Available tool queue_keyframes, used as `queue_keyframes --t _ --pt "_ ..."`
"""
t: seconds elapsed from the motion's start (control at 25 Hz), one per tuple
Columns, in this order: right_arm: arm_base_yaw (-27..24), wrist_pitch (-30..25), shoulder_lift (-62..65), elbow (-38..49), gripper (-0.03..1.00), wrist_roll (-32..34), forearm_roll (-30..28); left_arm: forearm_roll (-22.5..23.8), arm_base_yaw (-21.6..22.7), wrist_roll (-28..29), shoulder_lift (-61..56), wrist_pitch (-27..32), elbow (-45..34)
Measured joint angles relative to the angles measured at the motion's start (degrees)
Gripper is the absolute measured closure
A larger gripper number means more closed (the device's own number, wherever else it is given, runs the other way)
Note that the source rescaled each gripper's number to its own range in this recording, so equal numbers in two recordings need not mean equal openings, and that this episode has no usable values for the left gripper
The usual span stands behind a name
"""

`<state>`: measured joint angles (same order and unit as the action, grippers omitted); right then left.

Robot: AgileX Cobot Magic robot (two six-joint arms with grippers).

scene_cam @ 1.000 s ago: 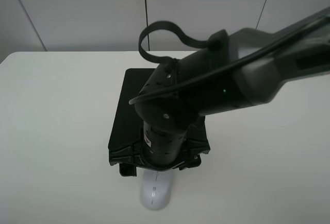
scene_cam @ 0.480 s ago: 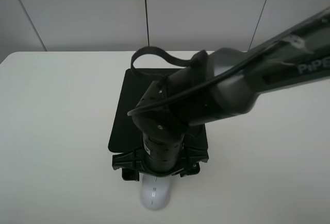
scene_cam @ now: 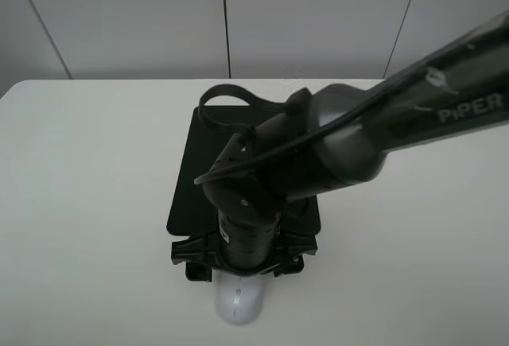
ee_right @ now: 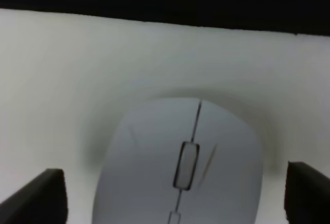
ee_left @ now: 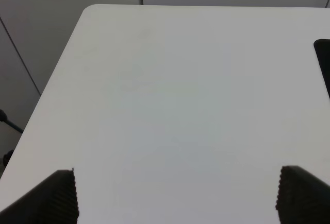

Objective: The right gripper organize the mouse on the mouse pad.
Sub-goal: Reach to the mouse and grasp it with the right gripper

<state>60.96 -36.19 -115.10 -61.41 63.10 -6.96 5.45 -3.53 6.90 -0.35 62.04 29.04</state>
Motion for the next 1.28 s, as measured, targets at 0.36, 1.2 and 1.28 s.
queue_keyframes --t 0.36,1.2,1.28 --pt "0.0 -0.4 -0.5 0.0 -0.03 0.1 0.3 0.0 0.0 0.0 0.0 0.0 0.0" --pt "0.0 -3.7 -0.5 0.0 0.94 0.6 -1.4 0.0 0.0 0.0 0.0 0.0 0.0" --pt "0.0 -3.7 -0.5 0.0 0.94 0.6 -1.7 0.0 0.0 0.0 0.0 0.0 0.0"
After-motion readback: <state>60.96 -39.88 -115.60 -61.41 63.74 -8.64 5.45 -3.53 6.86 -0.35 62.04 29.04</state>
